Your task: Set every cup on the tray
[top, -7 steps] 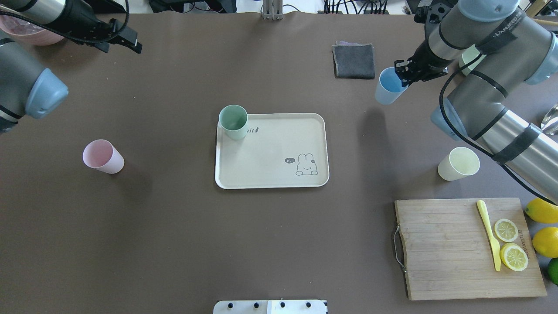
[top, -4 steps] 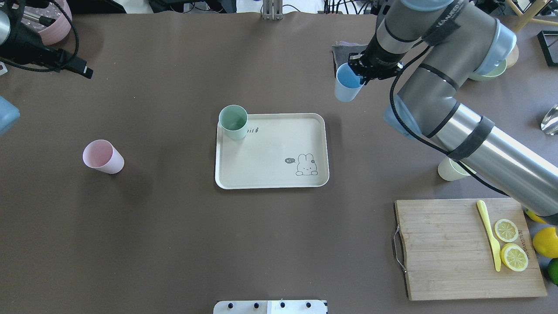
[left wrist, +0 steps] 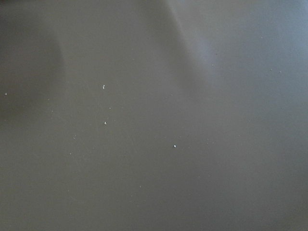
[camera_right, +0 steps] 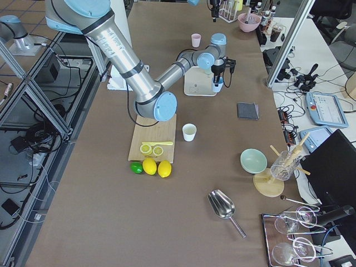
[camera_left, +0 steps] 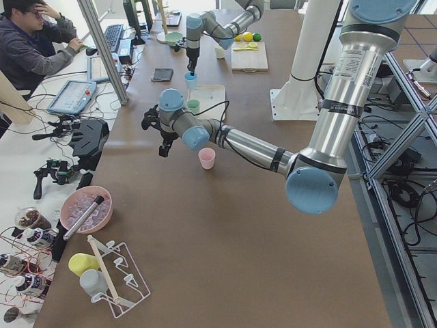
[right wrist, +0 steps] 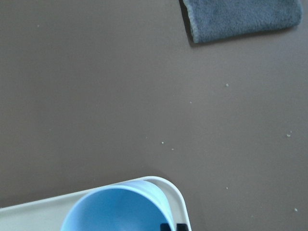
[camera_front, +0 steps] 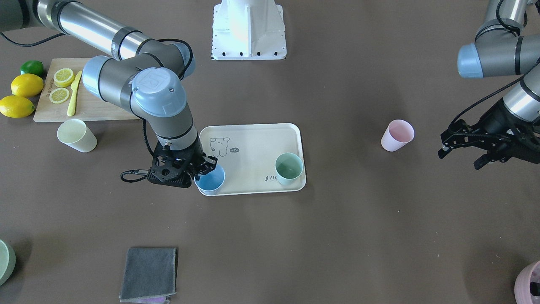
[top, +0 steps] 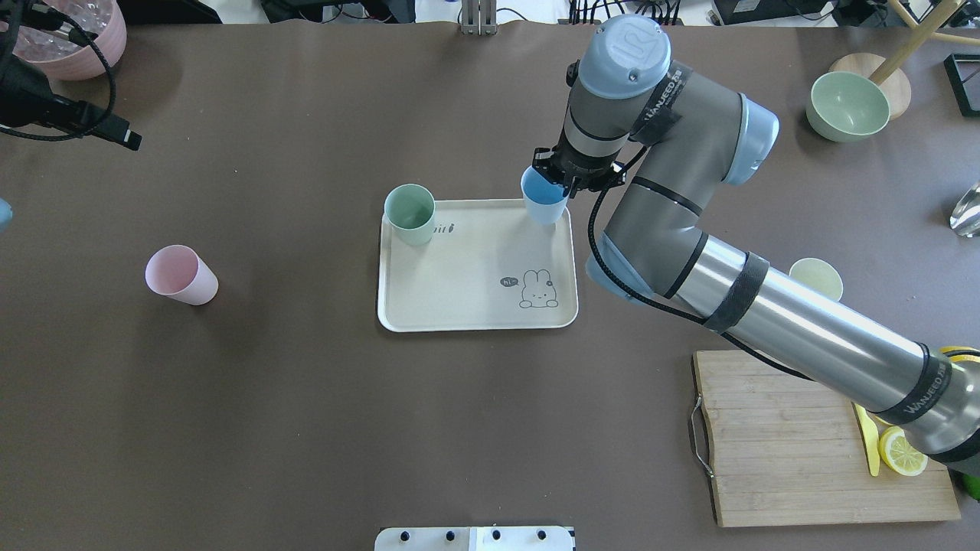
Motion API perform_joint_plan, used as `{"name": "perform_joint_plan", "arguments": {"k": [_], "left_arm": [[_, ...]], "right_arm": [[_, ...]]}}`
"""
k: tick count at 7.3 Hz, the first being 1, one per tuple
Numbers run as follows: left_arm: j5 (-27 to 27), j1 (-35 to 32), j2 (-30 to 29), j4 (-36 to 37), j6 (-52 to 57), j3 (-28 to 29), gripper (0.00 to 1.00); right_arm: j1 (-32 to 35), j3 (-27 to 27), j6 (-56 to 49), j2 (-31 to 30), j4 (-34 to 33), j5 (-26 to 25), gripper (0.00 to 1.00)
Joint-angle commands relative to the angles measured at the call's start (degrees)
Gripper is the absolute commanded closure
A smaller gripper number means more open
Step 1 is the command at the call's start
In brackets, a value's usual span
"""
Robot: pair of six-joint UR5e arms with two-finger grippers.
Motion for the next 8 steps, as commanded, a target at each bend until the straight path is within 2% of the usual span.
{"name": "perform_joint_plan", "arguments": {"k": [1, 2, 3, 5, 6, 8], "left_arm": [[0.09, -0.21, 1.07, -0.01, 0.02, -0.61, 0.00], [0.44, -0.21, 1.43, -0.01, -0.07, -1.14, 0.00], [0.79, -0.03, 1.43, 0.07, -0.68, -0.97, 0.00], [5.43, 1.89, 3.18, -0.01, -1.12, -0.79, 0.01], [5.45, 3.56, 4.84, -0.10, -1.30, -1.31, 0.01], [6.67, 9.08, 8.00, -2.28, -9.61, -4.73, 0.01]], "right_arm": [[-1.47, -0.09, 0.54, 0.28, 0.15, -0.25, 0.60], [-1.65, -0.09, 0.28, 0.11, 0.15, -0.16, 0.40], [-1.48, 0.52, -0.25, 0.02, 0.24, -0.25, 0.02], [2.63, 6.64, -2.52, -1.81, -1.24, 2.02, 0.00], [5.26, 9.38, -5.15, -2.52, -4.21, 4.39, 0.00], [10.45, 15.53, -13.56, -5.49, -9.58, 6.69, 0.00]]}}
